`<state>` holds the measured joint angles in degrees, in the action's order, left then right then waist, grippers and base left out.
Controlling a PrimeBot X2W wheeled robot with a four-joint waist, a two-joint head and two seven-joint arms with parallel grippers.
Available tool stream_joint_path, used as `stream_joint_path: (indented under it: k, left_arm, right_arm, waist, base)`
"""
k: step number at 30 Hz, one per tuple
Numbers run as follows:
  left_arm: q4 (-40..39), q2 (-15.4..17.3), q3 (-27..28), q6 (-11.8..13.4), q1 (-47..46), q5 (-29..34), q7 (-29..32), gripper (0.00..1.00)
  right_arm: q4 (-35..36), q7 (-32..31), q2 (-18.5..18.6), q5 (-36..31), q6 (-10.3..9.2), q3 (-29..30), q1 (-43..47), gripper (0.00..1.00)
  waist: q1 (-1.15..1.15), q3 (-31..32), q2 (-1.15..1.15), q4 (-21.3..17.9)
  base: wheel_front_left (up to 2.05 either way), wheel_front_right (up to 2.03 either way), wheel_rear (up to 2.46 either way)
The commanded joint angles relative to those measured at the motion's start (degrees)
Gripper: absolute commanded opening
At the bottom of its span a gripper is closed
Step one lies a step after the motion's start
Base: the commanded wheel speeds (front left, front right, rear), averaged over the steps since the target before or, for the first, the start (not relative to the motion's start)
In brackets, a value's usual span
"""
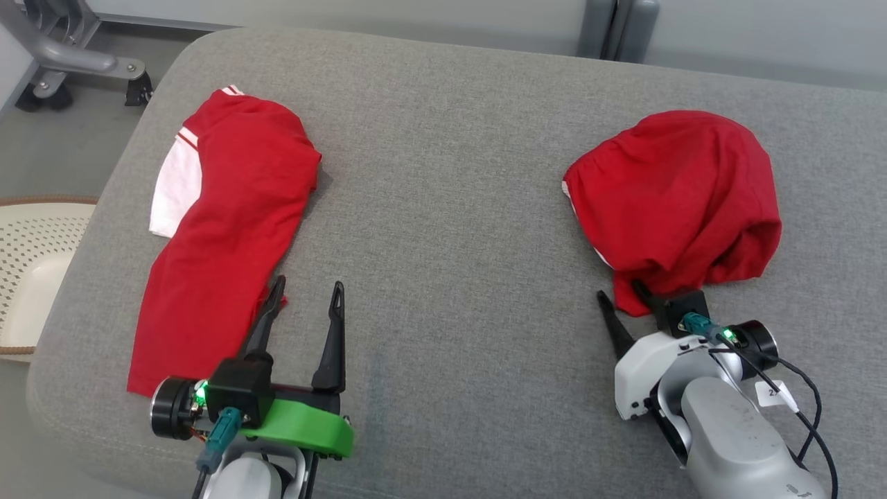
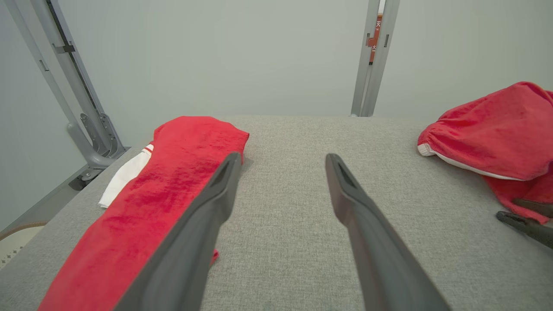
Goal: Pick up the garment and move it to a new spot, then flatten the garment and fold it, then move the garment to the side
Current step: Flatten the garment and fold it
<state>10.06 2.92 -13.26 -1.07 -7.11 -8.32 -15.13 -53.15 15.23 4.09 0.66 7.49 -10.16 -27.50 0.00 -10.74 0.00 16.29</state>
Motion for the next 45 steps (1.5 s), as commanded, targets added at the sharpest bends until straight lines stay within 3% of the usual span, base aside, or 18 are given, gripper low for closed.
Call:
stream_joint_path:
  k: [1,9,16,22,29,30,31,38,45]
  left_arm:
    - [0.3,0.0,0.2,-0.1,0.0,-0.1,0.0,1.00]
    - [0.5,0.0,1.2,0.0,0.5,0.0,0.0,1.00]
    - [0.5,0.0,1.3,0.0,0.8,-0.3,0.0,1.00]
    - [0.4,0.0,1.1,0.3,0.8,-0.6,0.0,1.00]
    - [0.6,0.0,1.2,0.1,1.9,-0.6,0.0,1.00]
    - [0.7,0.0,1.3,0.0,2.1,-0.6,0.0,1.00]
    - [0.8,0.0,1.3,0.0,2.2,-0.6,0.0,1.00]
    - [0.8,0.0,1.8,-0.2,2.3,-0.4,0.0,1.00]
    - [0.1,0.0,1.4,-0.7,3.0,-1.0,0.0,1.00]
  right_arm:
    - [-1.9,-0.6,0.1,-0.5,0.01,-0.2,0.7,0.00]
    - [1.5,-0.2,0.5,0.3,-0.05,-0.1,1.8,0.00]
    - [8.9,-0.1,5.5,2.0,-0.04,1.1,4.8,0.00]
    - [14.0,-1.7,11.0,4.2,-0.04,4.8,7.0,0.00]
    - [17.9,-5.7,15.4,5.6,-0.04,11.0,11.0,0.00]
    - [18.3,-5.9,15.9,5.0,-0.04,11.8,11.4,0.82]
    - [18.2,-6.6,16.0,4.4,-0.03,12.3,11.9,1.00]
    - [24.3,-2.7,11.4,5.5,-0.03,11.4,13.0,1.00]
    - [34.4,-0.3,7.6,10.5,-0.03,1.1,17.5,1.00]
  waist:
    - [0.00,0.6,0.00,-1.4]
    - [0.00,3.1,0.00,-8.8]
    - [0.00,4.7,0.00,-15.5]
    - [0.00,5.3,0.00,-18.0]
    - [0.00,5.6,0.00,-18.1]
    - [0.00,5.7,0.00,-18.0]
    - [0.00,5.7,0.00,-17.9]
    - [0.00,6.0,0.00,-17.9]
    - [0.00,7.0,0.00,-17.9]
  base:
    - [0.00,0.00,0.00]
    - [0.00,0.00,0.00]
    - [0.00,0.00,0.00]
    - [0.00,0.00,0.00]
    - [0.00,0.00,0.00]
    - [0.00,0.00,0.00]
    - [0.00,0.00,0.00]
    - [0.00,0.00,0.00]
    - [0.00,0.00,0.00]
